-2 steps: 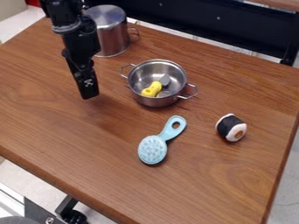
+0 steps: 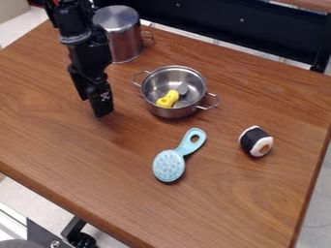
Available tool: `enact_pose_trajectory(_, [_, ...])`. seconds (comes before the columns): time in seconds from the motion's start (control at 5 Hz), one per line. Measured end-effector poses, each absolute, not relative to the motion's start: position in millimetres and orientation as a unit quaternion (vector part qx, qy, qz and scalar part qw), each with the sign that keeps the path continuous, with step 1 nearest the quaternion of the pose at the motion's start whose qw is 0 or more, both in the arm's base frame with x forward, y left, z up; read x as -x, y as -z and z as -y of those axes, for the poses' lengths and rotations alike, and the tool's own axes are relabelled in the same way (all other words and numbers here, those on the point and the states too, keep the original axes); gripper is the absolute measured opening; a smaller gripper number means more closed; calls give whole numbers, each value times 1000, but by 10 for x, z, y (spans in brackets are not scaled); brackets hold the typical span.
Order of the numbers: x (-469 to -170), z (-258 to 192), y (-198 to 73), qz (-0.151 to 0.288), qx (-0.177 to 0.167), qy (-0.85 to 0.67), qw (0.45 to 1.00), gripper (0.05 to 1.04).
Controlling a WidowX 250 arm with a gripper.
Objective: Move the silver pot downward of the table
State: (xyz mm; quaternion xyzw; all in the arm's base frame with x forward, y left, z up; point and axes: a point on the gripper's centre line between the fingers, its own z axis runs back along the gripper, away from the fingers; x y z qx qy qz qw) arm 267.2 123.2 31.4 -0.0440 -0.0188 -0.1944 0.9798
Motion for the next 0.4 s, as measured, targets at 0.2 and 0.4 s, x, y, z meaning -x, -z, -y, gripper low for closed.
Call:
enact_pose_trajectory(0.2, [-2709,-1234,-320,27,42,131,990,1001])
enact_pose_trajectory(0.4, [-2785,-1220,-412,45,29,19,998,1001])
